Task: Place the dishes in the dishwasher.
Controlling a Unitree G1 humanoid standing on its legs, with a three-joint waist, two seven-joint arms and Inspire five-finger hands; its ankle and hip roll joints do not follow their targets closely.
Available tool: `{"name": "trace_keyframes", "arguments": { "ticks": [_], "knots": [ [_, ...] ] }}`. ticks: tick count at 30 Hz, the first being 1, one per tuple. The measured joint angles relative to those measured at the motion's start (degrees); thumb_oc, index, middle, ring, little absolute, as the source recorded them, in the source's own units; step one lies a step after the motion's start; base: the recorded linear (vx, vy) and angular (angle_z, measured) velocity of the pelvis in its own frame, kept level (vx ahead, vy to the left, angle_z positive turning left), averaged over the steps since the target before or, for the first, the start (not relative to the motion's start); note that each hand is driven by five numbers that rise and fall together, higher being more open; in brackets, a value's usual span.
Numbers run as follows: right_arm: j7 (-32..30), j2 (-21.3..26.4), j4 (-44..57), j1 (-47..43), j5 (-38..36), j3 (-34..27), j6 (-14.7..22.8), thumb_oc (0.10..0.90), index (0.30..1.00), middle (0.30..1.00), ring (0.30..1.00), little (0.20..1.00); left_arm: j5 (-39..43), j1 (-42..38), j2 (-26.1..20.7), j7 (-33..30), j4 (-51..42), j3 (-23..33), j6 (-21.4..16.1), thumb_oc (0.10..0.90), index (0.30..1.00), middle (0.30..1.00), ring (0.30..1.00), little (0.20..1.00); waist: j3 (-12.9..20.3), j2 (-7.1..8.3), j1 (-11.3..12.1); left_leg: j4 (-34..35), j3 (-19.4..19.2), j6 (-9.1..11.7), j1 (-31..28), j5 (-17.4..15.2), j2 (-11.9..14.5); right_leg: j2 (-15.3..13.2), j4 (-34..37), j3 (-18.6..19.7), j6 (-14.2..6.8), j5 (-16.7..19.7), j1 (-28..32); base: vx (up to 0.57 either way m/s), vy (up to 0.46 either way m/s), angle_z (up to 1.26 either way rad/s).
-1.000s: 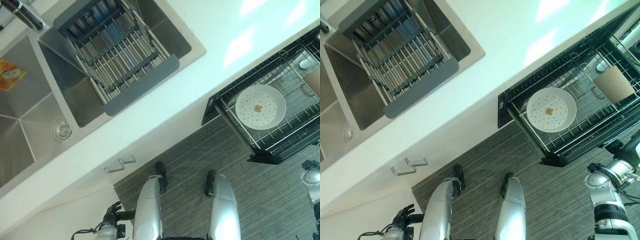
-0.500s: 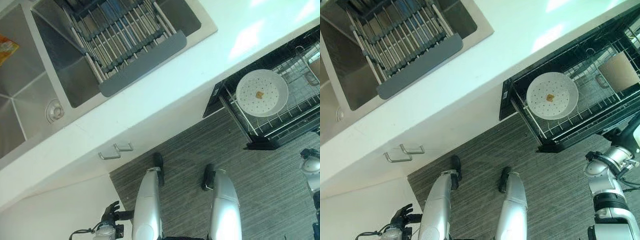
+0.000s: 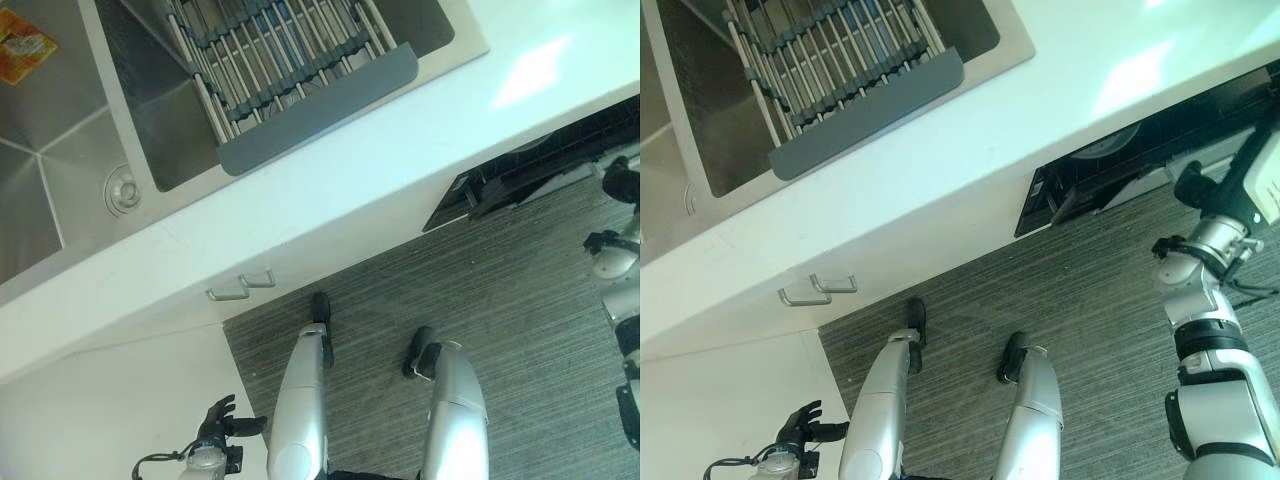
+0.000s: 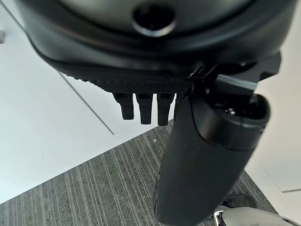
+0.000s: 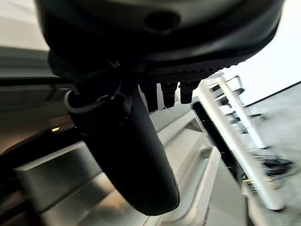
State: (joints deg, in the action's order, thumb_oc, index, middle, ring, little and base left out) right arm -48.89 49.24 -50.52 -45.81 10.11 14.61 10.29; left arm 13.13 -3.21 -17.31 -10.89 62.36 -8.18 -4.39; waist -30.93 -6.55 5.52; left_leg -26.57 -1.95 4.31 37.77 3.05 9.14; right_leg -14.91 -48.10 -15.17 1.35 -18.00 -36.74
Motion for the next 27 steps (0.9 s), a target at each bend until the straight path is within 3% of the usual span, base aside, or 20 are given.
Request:
{"name": "trace_keyframes", "arguments": {
  "ticks": [4, 8, 15, 18, 23, 26, 27],
  "knots": [
    [0.72, 0.93, -2.82, -1.29, 0.94, 1.08, -0.96, 0.800, 0.900, 0.900, 0.900, 0.900, -0.07, 0.07, -0.05, 0.14, 0.10, -0.01, -0.95, 0.800, 0.900, 0.900, 0.900, 0.900, 0.01, -0.11, 0.71, 0.51, 0.73, -0.18, 0.00, 0.61, -0.48, -0.38, -0.17, -0.92, 0.34, -0.16, 0.28, -0.02, -0.017, 0.08],
    [2.05, 2.78, -6.32, -5.27, 0.95, 6.97, -2.33, 0.800, 0.900, 0.900, 0.900, 0.900, -0.04, 0.22, -0.37, 0.31, 0.09, -0.09, -1.45, 0.800, 0.900, 0.900, 0.900, 0.900, 0.00, -0.14, 0.94, 3.59, 0.98, 0.13, -0.78, 1.60, -0.48, -0.67, 0.33, -1.72, 0.70, 0.35, -0.02, -0.01, -0.005, 0.01],
    [6.15, 4.28, -8.48, -11.79, 1.76, 11.97, -3.10, 0.800, 0.900, 0.900, 0.900, 0.900, 0.22, 0.89, -2.06, 0.33, -0.61, -0.09, -5.63, 0.800, 0.900, 0.900, 0.900, 0.900, 0.02, -0.19, 1.35, 6.54, 3.98, -0.22, -1.98, 1.34, -0.06, -2.20, 2.39, -7.91, 1.74, 2.01, 1.59, -0.01, 0.006, -0.09],
    [8.01, 6.43, -8.64, -11.44, 3.52, 14.37, -3.13, 0.800, 0.900, 0.900, 0.900, 0.900, -1.47, 0.10, -2.52, -1.19, -3.03, -0.43, -7.71, 0.800, 0.900, 0.900, 0.900, 0.900, 0.06, -0.25, 1.23, 7.37, 4.08, -0.16, -3.59, 1.47, -0.11, -2.22, 3.50, -8.41, 1.48, 2.18, 3.37, -0.01, 0.062, 0.00],
    [12.05, 7.33, -8.34, -6.77, 3.48, 13.94, -1.52, 0.800, 0.900, 0.900, 0.900, 0.900, -3.28, -3.25, -7.58, -7.74, -10.15, -2.55, -9.96, 0.800, 0.900, 0.900, 0.900, 0.900, 0.11, -0.31, 0.75, 12.55, 2.68, -0.72, -11.23, 3.70, -0.23, -1.83, 7.62, -8.85, 0.43, 2.82, 10.56, -0.01, 0.102, 0.03],
    [12.50, 4.07, -1.78, 4.92, 3.13, 6.23, 2.02, 0.800, 0.900, 0.900, 0.900, 0.900, -2.09, -4.50, -7.72, -9.28, -11.73, -0.73, -10.05, 0.800, 0.900, 0.900, 0.900, 0.900, 0.14, -0.34, 0.15, 13.96, 1.88, 0.05, -15.91, 4.85, 0.02, -1.28, 10.76, -9.04, -0.65, 3.98, 16.15, 0.01, 0.170, -0.05],
    [12.73, 1.31, 2.31, 11.93, 3.18, 4.48, 3.64, 0.800, 0.900, 0.900, 0.900, 0.900, -1.62, -4.35, -7.20, -10.04, -10.85, 0.53, -9.40, 0.800, 0.900, 0.900, 0.900, 0.900, 0.12, -0.30, -1.07, 13.83, 1.56, 0.66, -17.89, 4.13, 0.16, -1.25, 13.02, -9.05, -1.54, 4.72, 18.72, 0.04, 0.291, 0.01]
  ]
}}
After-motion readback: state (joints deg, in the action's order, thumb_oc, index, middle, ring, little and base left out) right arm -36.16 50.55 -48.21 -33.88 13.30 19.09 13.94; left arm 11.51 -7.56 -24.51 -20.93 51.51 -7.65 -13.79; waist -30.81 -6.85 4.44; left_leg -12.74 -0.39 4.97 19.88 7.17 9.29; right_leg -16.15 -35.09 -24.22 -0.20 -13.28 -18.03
